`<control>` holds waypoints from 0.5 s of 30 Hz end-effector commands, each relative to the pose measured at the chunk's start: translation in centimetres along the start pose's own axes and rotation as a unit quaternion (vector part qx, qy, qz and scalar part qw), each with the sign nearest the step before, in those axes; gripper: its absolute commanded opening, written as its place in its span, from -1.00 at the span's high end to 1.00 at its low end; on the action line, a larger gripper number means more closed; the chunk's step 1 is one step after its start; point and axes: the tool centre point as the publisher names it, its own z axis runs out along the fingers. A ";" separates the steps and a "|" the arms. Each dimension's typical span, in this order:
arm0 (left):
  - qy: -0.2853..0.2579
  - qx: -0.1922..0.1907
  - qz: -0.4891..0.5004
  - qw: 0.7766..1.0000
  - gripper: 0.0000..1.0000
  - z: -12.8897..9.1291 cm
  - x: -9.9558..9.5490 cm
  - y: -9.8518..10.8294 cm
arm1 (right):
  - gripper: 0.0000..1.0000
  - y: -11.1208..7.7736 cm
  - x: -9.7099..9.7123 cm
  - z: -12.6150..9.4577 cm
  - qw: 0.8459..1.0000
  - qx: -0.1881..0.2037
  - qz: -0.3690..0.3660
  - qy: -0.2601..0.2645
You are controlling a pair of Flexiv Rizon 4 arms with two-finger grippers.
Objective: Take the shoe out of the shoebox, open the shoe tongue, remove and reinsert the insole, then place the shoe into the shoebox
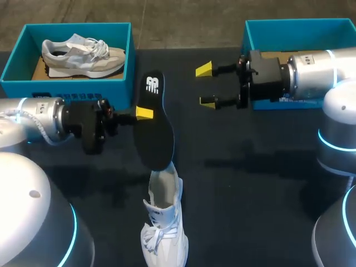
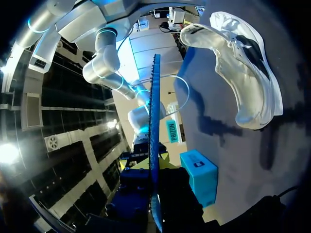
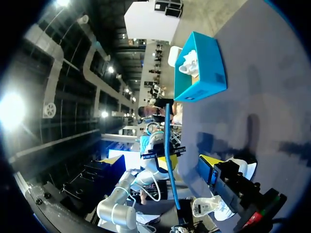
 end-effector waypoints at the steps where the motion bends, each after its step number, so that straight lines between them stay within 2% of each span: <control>1: 0.002 0.000 0.000 1.000 1.00 0.0 -0.1 -0.1 | -1.00 0.0 -0.1 0.1 1.000 -0.001 0.000 0.001; 4: -0.006 0.006 -0.056 0.998 1.00 -0.4 -0.7 -0.2 | -1.00 0.0 -0.1 0.1 1.000 -0.001 0.000 0.001; 7: -0.005 -0.005 -0.121 0.993 1.00 -1.2 -1.5 0.3 | -1.00 0.0 -0.1 0.1 1.000 -0.001 0.000 0.001; 11: 0.009 -0.043 -0.243 0.969 1.00 -1.9 -2.4 0.9 | -1.00 0.0 -0.1 0.1 1.000 -0.001 0.000 0.001; 13: 0.017 -0.043 -0.294 0.955 1.00 -2.2 -2.5 1.3 | -1.00 0.0 -0.1 0.1 1.000 -0.001 0.000 0.001; 15: 0.021 -0.019 -0.350 0.936 1.00 -2.2 -2.5 1.3 | -1.00 0.0 -0.1 0.1 1.000 -0.001 0.000 0.001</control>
